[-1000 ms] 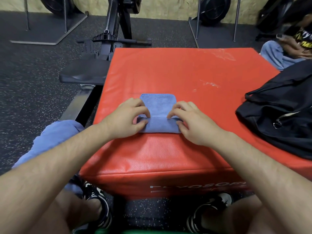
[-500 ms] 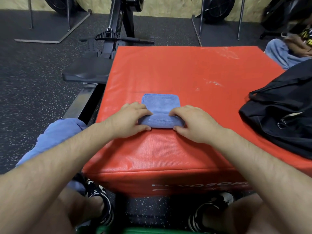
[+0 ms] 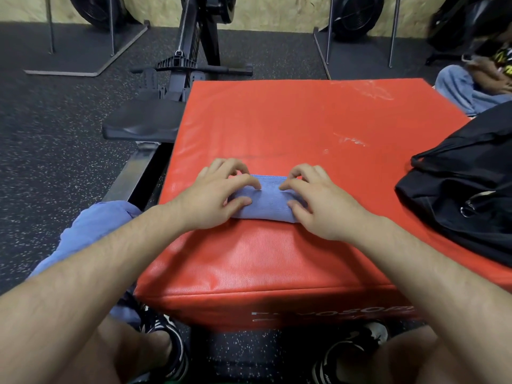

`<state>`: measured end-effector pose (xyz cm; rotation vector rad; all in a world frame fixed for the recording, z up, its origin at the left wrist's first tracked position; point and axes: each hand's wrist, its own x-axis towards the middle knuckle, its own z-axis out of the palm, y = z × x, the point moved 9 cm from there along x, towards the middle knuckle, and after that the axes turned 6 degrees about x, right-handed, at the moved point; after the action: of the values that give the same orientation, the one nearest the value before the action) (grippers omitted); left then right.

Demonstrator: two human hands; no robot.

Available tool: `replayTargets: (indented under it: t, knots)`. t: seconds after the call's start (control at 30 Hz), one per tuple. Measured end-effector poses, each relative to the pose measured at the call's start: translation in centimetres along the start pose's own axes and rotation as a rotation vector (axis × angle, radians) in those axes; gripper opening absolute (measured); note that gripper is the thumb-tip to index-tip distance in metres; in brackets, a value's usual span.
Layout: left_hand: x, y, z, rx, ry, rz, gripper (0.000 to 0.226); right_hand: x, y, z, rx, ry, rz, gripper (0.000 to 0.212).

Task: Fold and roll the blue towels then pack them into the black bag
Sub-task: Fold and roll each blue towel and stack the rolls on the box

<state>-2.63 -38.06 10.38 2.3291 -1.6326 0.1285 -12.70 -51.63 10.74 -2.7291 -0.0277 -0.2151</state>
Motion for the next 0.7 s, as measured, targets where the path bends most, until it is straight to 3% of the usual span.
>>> replayTargets:
  t: [0.13, 0.33, 0.43, 0.57, 0.7]
  knots:
    - [0.8, 0.7, 0.2, 0.054, 0.010, 0.050, 0.025, 0.2, -1.3, 0.1, -0.083, 0.028, -0.092, 0.020]
    - [1.5, -0.4, 2.3, 0.205, -0.140, 0.041, 0.065, 1.2, 0.3, 1.7, -0.148, -0.079, -0.034, 0.049]
    - [2.6, -0.9, 2.5, 0.140, -0.209, 0.024, 0.065, 2.0, 0.9, 1.6, -0.032, -0.101, -0.012, 0.046]
    - [3.4, -2.0, 3.2, -0.115, -0.413, -0.037, 0.063, 2.4, 2.5, 1.6, 0.165, -0.189, 0.090, 0.040]
    - [4.6, -2.7, 2.9, -0.108, -0.378, 0.008, 0.061, 3.2, 3.2, 1.6, 0.180, -0.120, 0.055, 0.029]
